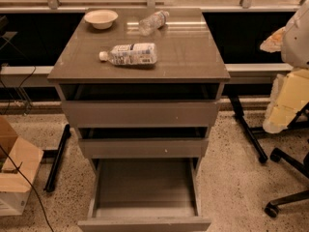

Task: Place blue plastic bottle into bottom drawer

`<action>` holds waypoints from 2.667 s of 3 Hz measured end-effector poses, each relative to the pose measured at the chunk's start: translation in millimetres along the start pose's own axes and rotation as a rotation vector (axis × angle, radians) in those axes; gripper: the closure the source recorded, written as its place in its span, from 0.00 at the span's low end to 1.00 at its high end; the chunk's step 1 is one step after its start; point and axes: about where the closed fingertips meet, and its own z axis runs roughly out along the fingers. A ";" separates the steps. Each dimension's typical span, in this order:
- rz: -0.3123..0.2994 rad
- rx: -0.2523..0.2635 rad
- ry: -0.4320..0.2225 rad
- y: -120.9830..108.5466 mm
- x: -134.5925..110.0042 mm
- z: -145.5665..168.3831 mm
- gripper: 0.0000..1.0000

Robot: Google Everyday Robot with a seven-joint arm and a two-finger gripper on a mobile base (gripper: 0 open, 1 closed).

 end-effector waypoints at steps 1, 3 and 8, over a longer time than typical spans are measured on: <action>-0.009 0.011 -0.009 -2.5 -3.2 -1.9 0.00; -0.164 0.030 -0.147 -44.8 -54.9 24.4 0.00; -0.287 0.002 -0.313 -89.3 -176.3 94.6 0.00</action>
Offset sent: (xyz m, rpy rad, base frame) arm 0.0648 0.0397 0.0030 0.1004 -0.1171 0.2181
